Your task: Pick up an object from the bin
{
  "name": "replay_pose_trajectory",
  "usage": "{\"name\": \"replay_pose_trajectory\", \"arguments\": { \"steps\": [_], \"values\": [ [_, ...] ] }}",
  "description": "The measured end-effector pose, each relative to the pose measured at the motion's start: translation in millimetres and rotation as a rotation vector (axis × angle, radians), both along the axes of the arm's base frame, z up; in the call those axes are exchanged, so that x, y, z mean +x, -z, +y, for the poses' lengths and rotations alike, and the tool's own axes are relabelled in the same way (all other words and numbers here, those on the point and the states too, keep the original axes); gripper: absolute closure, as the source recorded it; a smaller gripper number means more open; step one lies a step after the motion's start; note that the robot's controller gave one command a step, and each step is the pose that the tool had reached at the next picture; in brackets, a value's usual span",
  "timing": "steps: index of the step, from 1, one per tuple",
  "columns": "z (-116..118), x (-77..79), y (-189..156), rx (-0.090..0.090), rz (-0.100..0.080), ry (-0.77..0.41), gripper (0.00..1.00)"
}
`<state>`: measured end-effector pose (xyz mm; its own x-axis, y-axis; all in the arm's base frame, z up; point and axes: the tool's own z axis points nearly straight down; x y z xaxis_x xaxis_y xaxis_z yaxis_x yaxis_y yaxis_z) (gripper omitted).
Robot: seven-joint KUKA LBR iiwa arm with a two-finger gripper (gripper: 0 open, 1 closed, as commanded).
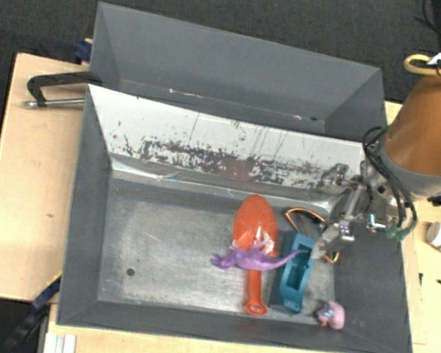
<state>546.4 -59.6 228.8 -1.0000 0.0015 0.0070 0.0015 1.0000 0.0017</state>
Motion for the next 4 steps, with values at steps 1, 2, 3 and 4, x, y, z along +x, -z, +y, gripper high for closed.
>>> {"name": "replay_pose_trajectory", "arguments": {
  "steps": [1,2,3,4],
  "values": [
    [0,1.5,-5,-0.001,-0.009,-0.001,0.0],
    [1,-4.4,42,-0.001,-0.01,-0.181,0.0],
    [-3,-20.7,62,0.001,-0.008,-0.538,0.0],
    [7,-13.6,86,0.001,-0.008,-0.741,0.0]
  ]
}}
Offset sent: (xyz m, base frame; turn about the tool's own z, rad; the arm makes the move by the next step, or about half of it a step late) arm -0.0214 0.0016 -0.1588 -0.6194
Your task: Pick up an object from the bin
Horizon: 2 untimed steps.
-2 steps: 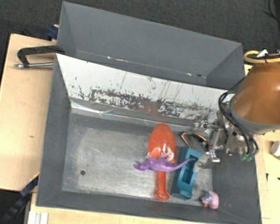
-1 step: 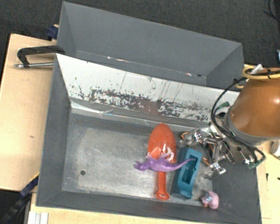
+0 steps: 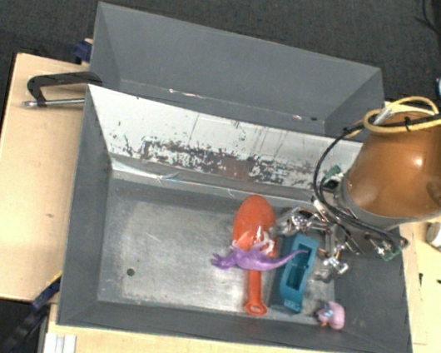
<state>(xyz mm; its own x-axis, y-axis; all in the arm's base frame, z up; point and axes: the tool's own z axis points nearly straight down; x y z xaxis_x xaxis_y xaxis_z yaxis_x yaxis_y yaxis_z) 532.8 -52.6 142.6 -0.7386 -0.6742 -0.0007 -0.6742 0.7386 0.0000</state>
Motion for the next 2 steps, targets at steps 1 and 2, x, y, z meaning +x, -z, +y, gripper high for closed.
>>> {"name": "replay_pose_trajectory", "arguments": {
  "steps": [1,2],
  "values": [
    [-5,8.4,49,-0.002,-0.002,-0.391,0.0],
    [1,16.7,62,-0.006,-0.011,-0.351,1.0]
  ]
}}
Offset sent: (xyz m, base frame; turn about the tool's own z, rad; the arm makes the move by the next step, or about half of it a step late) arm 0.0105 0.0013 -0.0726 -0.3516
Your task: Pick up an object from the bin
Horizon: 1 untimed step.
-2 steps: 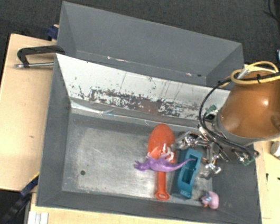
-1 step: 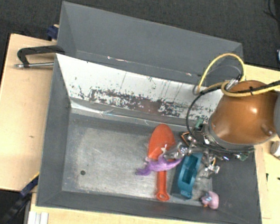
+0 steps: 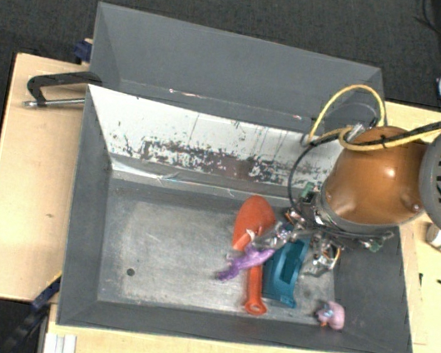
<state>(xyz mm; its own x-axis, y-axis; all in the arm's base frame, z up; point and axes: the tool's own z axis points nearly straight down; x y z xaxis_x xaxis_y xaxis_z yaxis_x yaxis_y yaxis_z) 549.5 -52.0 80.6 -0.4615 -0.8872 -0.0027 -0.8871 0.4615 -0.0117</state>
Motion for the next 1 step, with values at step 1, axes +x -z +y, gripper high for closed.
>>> {"name": "replay_pose_trajectory", "arguments": {
  "steps": [1],
  "values": [
    [0.0,0.0,0.0,0.0,0.0,0.0,1.0]
  ]
}}
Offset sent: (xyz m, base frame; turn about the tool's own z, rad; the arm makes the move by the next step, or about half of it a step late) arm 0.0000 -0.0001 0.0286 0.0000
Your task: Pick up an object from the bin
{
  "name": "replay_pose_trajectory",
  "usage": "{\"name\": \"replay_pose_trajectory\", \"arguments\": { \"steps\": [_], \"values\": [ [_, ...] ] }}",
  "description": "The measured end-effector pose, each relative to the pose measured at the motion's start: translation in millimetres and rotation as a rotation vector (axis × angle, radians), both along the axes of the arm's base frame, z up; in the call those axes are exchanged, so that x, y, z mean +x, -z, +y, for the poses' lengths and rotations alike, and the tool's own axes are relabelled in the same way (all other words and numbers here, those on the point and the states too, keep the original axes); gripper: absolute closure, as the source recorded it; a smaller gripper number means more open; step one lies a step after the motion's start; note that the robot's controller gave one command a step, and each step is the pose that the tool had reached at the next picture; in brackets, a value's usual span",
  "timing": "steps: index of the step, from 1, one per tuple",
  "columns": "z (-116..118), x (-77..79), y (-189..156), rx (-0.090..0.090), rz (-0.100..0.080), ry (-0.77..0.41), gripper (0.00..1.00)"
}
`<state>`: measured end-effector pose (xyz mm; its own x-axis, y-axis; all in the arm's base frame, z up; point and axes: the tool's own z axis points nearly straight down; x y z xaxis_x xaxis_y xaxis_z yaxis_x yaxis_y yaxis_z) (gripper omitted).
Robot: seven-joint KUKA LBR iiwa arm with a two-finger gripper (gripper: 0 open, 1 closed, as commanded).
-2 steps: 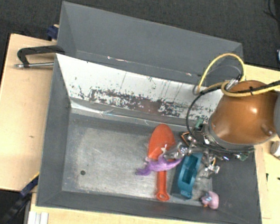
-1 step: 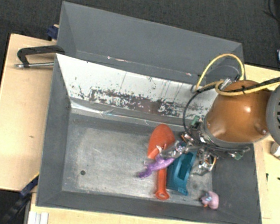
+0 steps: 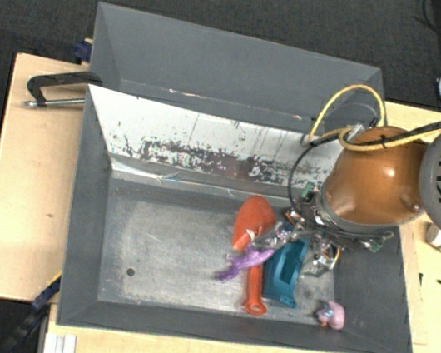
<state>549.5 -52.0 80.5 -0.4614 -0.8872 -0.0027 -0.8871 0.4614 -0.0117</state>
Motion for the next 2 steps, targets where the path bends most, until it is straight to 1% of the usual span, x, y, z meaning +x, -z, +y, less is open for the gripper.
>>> {"name": "replay_pose_trajectory", "arguments": {
  "steps": [2],
  "values": [
    [2.0,0.0,-8.6,0.005,0.0,0.001,1.0]
  ]
}}
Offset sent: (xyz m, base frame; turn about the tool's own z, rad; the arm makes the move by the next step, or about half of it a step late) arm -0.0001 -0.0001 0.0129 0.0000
